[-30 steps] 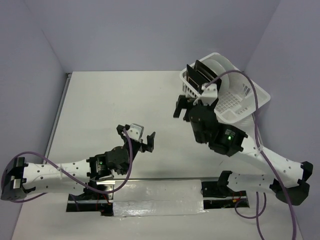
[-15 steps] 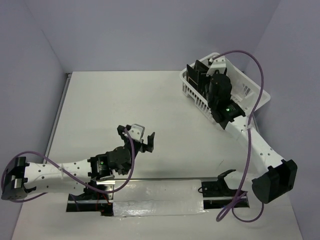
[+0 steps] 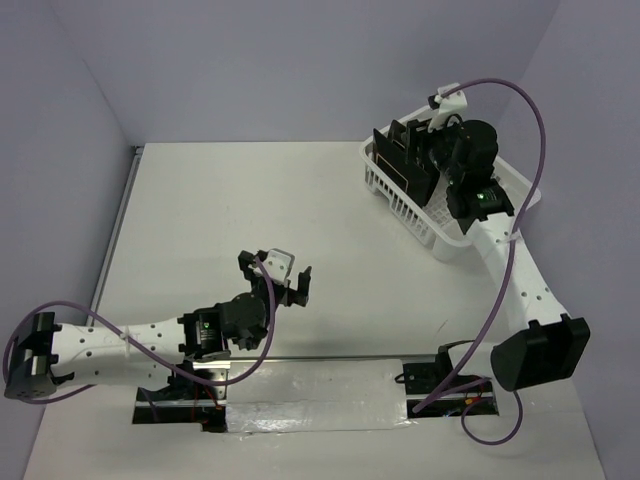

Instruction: Unload the plates from the dish rack

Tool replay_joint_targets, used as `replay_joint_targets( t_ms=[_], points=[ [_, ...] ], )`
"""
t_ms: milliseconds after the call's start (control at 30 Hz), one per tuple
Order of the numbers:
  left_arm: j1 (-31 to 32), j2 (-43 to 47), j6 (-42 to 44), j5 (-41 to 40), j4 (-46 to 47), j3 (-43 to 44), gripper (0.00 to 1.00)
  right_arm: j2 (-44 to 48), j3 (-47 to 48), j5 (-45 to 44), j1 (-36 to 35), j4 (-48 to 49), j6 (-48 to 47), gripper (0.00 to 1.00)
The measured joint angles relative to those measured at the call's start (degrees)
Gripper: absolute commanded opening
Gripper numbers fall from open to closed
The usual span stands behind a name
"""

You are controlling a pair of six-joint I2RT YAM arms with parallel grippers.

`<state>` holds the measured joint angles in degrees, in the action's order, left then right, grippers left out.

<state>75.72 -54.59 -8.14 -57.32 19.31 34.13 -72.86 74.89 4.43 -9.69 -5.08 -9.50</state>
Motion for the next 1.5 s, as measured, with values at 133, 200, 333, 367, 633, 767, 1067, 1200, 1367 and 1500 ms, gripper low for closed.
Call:
replay_joint_targets(
  t_ms=[133, 200, 333, 367, 633, 767, 1067, 1200, 1367, 1500],
  points=[
    [0.02, -0.02, 0.0, 0.04, 0.0, 0.0, 0.99, -4.5, 1.46, 6.16, 0.74, -0.94, -0.87, 0.63],
    [0.02, -0.33, 0.0, 0.02, 0.0, 0.02, 0.98, -8.59, 4.59, 9.55, 1.33, -2.21, -0.52, 0.68],
    [0.2, -2.08, 0.0, 0.04, -0.26, 0.61, 0.97, -13.44, 7.78, 13.11, 2.58, -3.82, -0.2, 0.67],
    [0.24, -2.47, 0.02, -0.02, -0.52, 0.87, 0.97, -14.12, 8.37, 13.46, 2.89, -4.5, -0.35, 0.67],
    [0.35, -2.51, 0.04, 0.7, -0.72, 1.18, 0.98, -20.46, 19.5, 17.73, 5.27, -13.81, -6.23, 0.49],
    [0.35, -2.95, 0.0, 0.85, -0.94, 1.33, 0.98, -26.93, 29.68, 24.13, 8.31, -21.84, -9.57, 0.5],
    [0.61, -4.92, -0.04, 1.03, -1.42, 2.27, 0.98, -31.85, 29.97, 28.83, 9.57, -29.68, -14.19, 0.51],
    [0.61, -4.24, 0.11, 1.51, -1.11, 2.19, 0.98, -32.41, 28.79, 30.42, 9.57, -30.77, -15.61, 0.51],
    [0.66, -3.1, 0.24, 1.79, -0.42, 2.14, 0.98, -32.48, 27.93, 30.75, 9.57, -31.23, -16.44, 0.51],
    [0.66, -3.06, 0.22, 1.73, -0.42, 2.14, 0.98, -32.7, 27.96, 30.73, 9.57, -31.52, -17.25, 0.48]
  ],
)
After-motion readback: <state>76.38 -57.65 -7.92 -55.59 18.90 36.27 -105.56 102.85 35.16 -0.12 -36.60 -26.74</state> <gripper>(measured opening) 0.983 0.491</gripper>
